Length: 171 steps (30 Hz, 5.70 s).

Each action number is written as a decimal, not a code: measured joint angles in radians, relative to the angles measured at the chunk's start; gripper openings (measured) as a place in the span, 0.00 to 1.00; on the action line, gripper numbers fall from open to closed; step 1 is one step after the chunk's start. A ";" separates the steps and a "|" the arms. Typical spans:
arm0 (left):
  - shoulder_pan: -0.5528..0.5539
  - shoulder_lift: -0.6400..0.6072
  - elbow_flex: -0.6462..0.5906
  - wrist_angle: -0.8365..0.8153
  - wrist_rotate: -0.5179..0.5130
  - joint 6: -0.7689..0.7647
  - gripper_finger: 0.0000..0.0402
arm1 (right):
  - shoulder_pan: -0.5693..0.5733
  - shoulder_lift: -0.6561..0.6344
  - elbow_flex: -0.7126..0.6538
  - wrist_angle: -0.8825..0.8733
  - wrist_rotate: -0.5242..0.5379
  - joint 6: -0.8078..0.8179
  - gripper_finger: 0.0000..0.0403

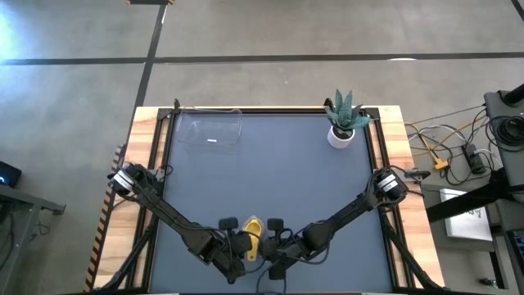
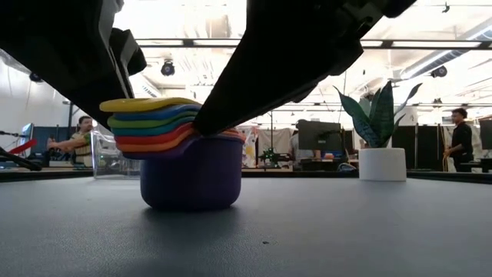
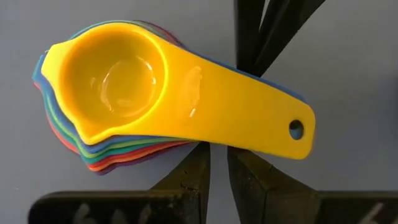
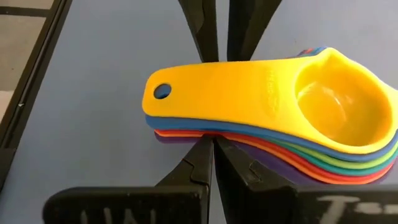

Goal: Nest measuring cups in basket
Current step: Put the nest measuring cups into the transparent bin

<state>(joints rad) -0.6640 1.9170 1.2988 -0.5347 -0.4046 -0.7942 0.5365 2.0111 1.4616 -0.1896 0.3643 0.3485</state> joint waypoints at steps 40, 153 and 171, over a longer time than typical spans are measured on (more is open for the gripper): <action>-0.216 0.050 0.008 -0.199 -0.294 0.211 0.28 | 0.186 -0.117 -0.005 -0.313 0.345 0.058 0.02; -0.250 -0.265 -0.244 0.076 -0.311 -0.319 0.58 | 0.111 -0.109 -0.189 0.056 0.180 -0.009 0.02; -0.249 -0.314 -0.318 0.075 -0.291 -0.421 0.58 | -0.036 -0.109 -0.270 0.267 -0.060 -0.013 0.02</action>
<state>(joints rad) -0.9127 1.6035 0.9806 -0.4597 -0.6956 -1.2152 0.5005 1.9022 1.1911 0.0773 0.3041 0.3358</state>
